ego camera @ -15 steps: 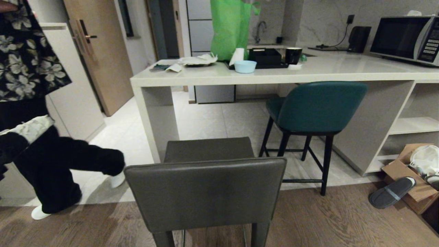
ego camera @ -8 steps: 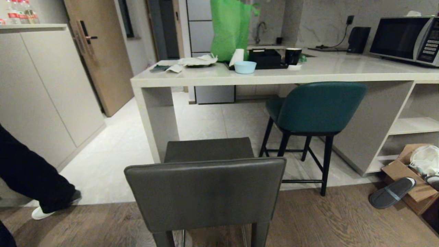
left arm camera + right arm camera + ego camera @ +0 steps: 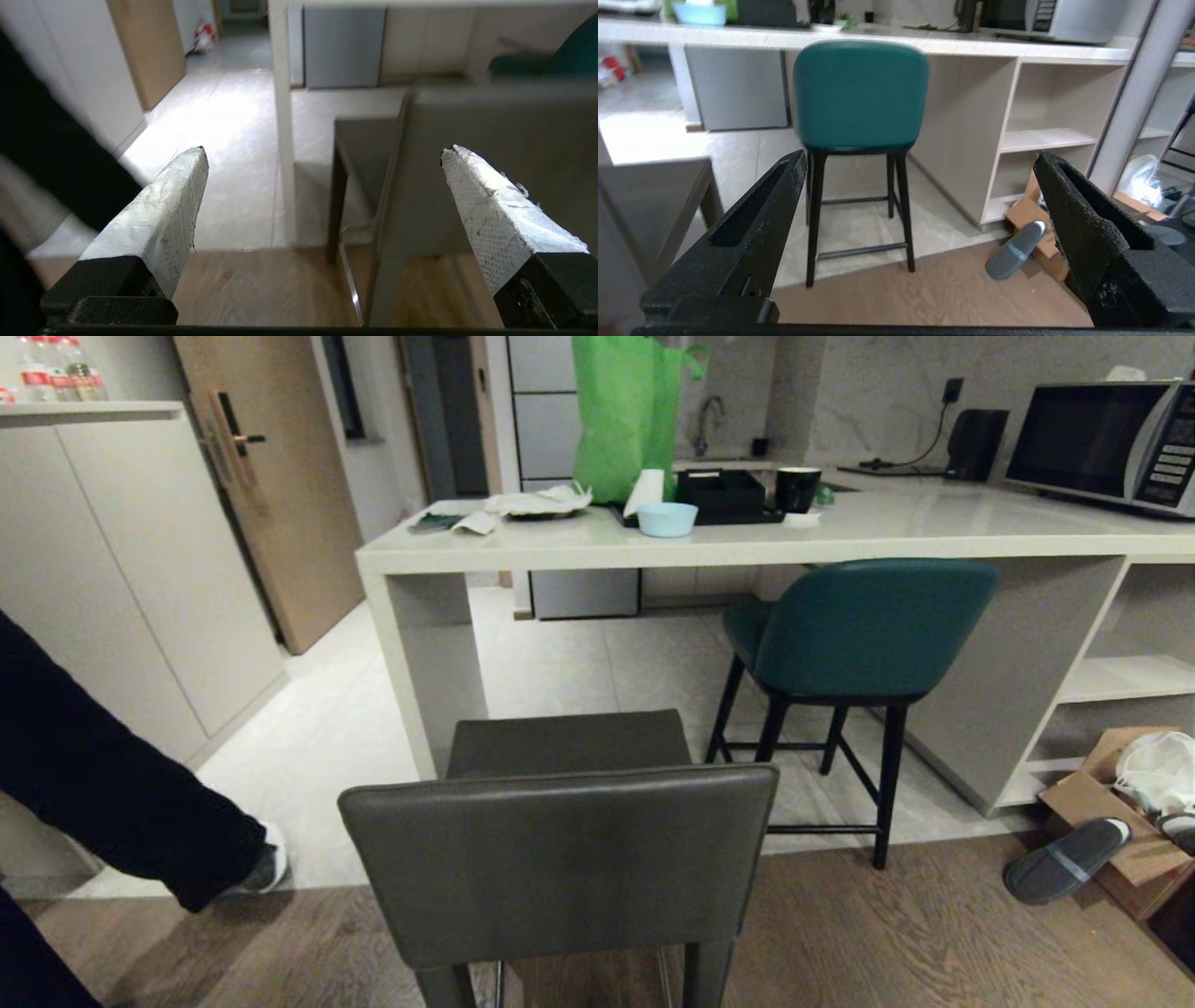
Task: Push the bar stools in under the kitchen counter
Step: Pull the blue chair out from under the dining table
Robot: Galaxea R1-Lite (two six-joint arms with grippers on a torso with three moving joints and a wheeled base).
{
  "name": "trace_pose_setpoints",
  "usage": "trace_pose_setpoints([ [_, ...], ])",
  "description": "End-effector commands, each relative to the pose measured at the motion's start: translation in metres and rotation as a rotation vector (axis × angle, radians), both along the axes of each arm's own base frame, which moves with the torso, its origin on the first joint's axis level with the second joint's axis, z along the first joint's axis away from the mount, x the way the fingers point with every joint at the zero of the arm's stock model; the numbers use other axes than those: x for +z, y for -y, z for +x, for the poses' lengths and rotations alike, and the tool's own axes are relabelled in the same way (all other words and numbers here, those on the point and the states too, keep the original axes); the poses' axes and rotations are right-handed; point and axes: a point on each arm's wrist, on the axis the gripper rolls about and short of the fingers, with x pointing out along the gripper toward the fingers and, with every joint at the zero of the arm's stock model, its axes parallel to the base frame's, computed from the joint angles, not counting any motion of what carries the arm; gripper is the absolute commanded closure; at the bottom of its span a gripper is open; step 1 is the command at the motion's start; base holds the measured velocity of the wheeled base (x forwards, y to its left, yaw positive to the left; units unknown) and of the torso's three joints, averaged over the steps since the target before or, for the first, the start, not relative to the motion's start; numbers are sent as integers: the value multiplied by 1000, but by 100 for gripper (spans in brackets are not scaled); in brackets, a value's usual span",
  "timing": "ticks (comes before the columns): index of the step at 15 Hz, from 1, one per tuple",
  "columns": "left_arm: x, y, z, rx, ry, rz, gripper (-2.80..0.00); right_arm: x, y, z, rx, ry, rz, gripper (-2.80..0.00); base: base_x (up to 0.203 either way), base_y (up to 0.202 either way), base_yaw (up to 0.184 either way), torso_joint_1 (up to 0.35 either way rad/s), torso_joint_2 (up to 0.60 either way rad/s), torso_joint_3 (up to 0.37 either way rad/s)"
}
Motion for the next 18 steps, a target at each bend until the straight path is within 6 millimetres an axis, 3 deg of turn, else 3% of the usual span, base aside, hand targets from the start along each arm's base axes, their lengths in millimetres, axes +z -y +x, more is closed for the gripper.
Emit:
trace_pose_setpoints([
  [1, -15, 0, 0, 8, -4, 0, -280, -14, 0, 2, 15, -12, -6, -280, 0, 0, 0, 0, 0, 0],
  [6, -43, 0, 12, 12, -101, 5, -280, -52, -3, 18, 139, -122, -23, -280, 0, 0, 0, 0, 0, 0],
  [11, -63, 0, 19, 3, -170, 7, -280, -59, -6, 19, 252, -192, -28, -280, 0, 0, 0, 0, 0, 0],
  [14, -62, 0, 19, 3, -139, 44, -280, -68, -7, 19, 283, -280, -25, -280, 0, 0, 0, 0, 0, 0],
  [18, -62, 0, 19, 1, -144, 38, -280, -67, -6, 20, 280, -262, 11, -280, 0, 0, 0, 0, 0, 0],
])
